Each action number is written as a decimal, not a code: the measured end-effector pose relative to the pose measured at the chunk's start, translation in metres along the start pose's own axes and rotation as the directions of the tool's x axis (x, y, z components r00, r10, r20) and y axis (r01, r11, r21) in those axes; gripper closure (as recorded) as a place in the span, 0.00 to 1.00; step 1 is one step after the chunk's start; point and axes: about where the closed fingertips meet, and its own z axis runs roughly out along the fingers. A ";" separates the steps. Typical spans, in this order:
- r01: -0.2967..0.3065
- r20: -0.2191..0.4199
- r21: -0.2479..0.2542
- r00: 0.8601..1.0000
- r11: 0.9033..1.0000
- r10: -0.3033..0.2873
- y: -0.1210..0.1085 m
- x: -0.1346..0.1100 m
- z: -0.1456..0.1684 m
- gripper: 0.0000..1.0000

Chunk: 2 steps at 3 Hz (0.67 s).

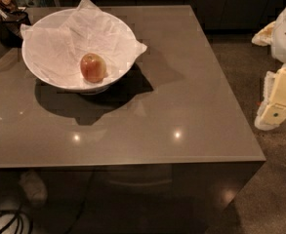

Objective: Pick apple from white bowl

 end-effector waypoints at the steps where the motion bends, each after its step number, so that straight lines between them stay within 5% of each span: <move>1: 0.000 0.000 0.000 1.000 1.000 0.000 0.000 0.000 0.000 0.00; 2: -0.014 0.020 0.013 1.000 1.000 0.013 -0.003 -0.005 -0.003 0.00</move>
Offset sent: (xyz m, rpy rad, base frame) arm 0.0061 0.0065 0.0039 0.0437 -0.0123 -0.0227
